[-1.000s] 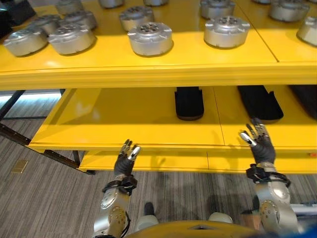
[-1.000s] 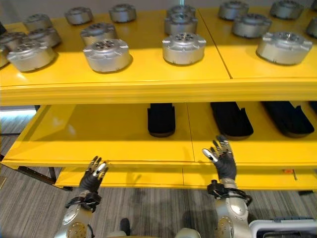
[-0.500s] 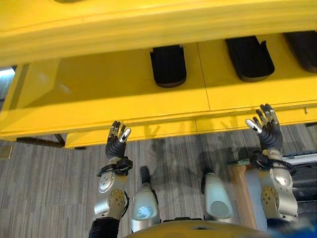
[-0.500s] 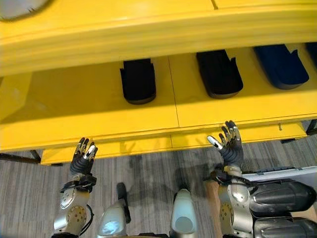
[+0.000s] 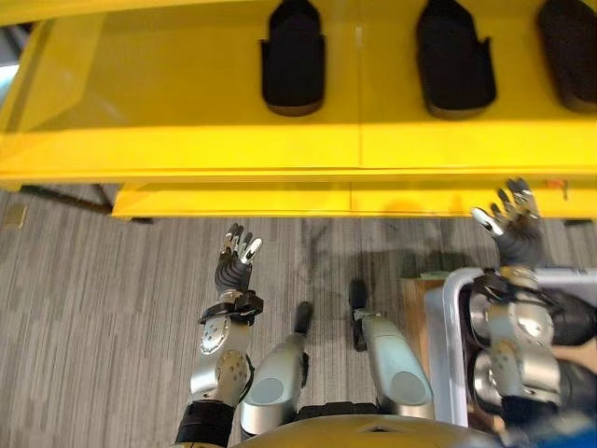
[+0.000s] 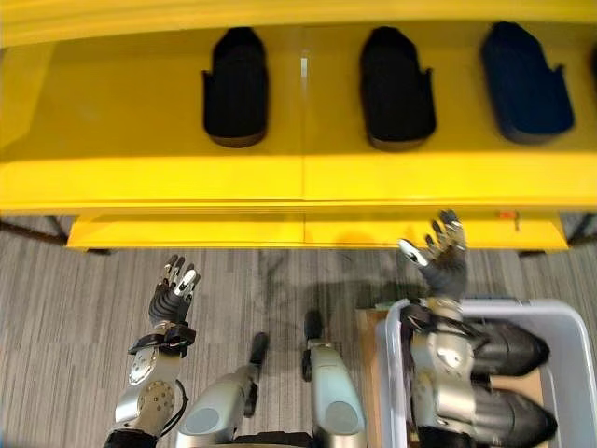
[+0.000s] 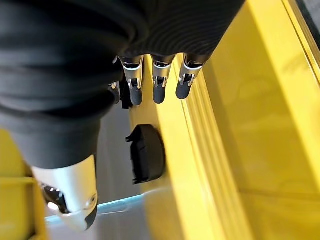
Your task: Move parts from the plastic box to the shelf.
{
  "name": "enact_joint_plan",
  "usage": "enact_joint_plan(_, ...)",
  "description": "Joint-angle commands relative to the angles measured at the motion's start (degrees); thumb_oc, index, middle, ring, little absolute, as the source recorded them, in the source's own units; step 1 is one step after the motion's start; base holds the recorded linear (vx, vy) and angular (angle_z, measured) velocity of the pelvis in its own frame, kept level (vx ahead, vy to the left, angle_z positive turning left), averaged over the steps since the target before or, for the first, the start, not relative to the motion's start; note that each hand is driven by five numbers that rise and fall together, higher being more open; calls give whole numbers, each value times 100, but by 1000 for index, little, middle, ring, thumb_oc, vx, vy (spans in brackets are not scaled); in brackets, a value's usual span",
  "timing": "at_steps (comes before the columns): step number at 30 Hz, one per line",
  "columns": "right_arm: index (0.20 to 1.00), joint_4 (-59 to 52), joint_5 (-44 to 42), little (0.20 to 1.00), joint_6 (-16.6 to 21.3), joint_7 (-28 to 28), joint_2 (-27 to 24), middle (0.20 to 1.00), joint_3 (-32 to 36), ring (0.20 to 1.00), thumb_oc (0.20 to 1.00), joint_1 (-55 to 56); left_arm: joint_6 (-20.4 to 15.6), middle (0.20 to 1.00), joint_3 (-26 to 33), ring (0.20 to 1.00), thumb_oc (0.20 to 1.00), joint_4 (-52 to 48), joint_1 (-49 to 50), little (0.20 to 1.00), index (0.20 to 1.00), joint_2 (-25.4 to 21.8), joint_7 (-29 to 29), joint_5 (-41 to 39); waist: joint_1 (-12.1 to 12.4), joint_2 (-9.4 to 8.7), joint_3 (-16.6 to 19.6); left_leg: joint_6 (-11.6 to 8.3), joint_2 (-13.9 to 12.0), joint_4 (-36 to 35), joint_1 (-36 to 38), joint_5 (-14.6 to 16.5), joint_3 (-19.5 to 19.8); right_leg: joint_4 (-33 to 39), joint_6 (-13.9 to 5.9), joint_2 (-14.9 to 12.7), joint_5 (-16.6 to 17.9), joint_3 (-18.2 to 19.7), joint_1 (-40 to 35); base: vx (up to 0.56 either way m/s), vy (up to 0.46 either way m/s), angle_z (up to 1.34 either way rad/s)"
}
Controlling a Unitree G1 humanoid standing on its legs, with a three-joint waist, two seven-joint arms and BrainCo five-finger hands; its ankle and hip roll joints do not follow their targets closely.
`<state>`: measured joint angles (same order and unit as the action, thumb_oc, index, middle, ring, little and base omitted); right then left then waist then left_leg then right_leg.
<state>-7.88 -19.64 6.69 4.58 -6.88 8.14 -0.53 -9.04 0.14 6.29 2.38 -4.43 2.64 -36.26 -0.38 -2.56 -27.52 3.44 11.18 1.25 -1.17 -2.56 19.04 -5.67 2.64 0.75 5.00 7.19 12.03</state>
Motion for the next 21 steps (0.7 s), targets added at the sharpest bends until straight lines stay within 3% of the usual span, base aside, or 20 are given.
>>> enact_joint_plan(1, 1000, -207, -230, 1000, 283, -92, 103, 1000, 206, 1000, 1000, 287, -129, 1000, 276, 1000, 1000, -548, 391, 1000, 1000, -82, -205, 280, 120, -184, 746, -297, -685, 48, -294, 169, -427, 845, -612, -438, 386, 63, -665, 2, 131, -120)
enact_joint_plan(7, 1000, -194, -216, 1000, 204, -176, 197, 1000, 344, 1000, 1000, 391, -46, 1000, 306, 1000, 1000, -595, 397, 1000, 1000, -258, -329, 341, -4, -157, 890, -101, -769, -107, 76, 262, -839, 337, -698, -382, 246, 274, -600, -17, 166, -73)
enact_joint_plan(12, 1000, -218, -232, 1000, 125, -290, 375, 1000, 361, 1000, 1000, 570, -73, 1000, 338, 1000, 1000, -467, 349, 1000, 1000, -323, -296, 405, -225, -168, 1007, -46, -886, -448, 370, 224, -1218, 285, -845, -367, 398, 389, -500, -35, 106, -45)
enact_joint_plan(13, 1000, -220, -199, 1000, 152, -343, 450, 1000, 301, 1000, 1000, 605, -103, 1000, 395, 1000, 1000, -500, 382, 1000, 1000, -355, -226, 454, -170, -112, 977, -77, -1086, -395, 429, 281, -1620, 39, -895, -604, 332, -439, -359, -72, 42, -74)
enact_joint_plan(14, 1000, -220, -199, 1000, 152, -343, 452, 1000, 301, 1000, 1000, 604, -103, 1000, 396, 1000, 1000, -499, 380, 1000, 1000, -356, -225, 455, -172, -116, 986, -78, -1082, -393, 414, 274, -1619, 41, -896, -608, 339, -439, -346, -92, 9, -105)
enact_joint_plan(16, 1000, -154, -232, 1000, 199, -389, 516, 1000, 127, 1000, 1000, 607, -109, 1000, 480, 1000, 1000, -530, 454, 1000, 1000, -351, -191, 518, -17, -6, 1026, -158, -1282, -323, 514, 331, -2015, -165, -840, -1215, 89, -2066, -534, -78, 42, -157)
enact_joint_plan(17, 1000, -162, -271, 1000, 195, -409, 530, 1000, 30, 1000, 1000, 637, -97, 1000, 511, 1000, 1000, -536, 566, 1000, 1000, -340, -212, 522, 63, 52, 1081, -191, -1346, -362, 604, 346, -2221, -223, -812, -1463, 51, -2564, -699, -40, 57, -174)
enact_joint_plan(18, 1000, -141, -296, 1000, 205, -364, 550, 1000, -108, 1000, 1000, 591, -131, 1000, 491, 1000, 1000, -518, 677, 1000, 1000, -266, -216, 507, 150, 115, 1160, -238, -1444, -406, 736, 371, -2540, -260, -830, -1708, 88, -2727, -867, -12, 24, -163)
enact_joint_plan(19, 1000, -141, -296, 1000, 205, -364, 551, 1000, -107, 1000, 1000, 589, -131, 1000, 491, 1000, 1000, -517, 675, 1000, 1000, -267, -216, 507, 155, 110, 1169, -235, -1438, -407, 723, 362, -2545, -247, -829, -1710, 103, -2722, -856, 26, -14, -174)
enact_joint_plan(21, 1000, -116, -299, 1000, 274, -290, 538, 1000, -190, 1000, 1000, 507, -250, 1000, 455, 1000, 1000, -488, 705, 1000, 1000, -243, -183, 484, 185, 126, 1208, -260, -1475, -338, 757, 424, -2675, -162, -874, -1843, 209, -2398, -926, 21, -59, -119)
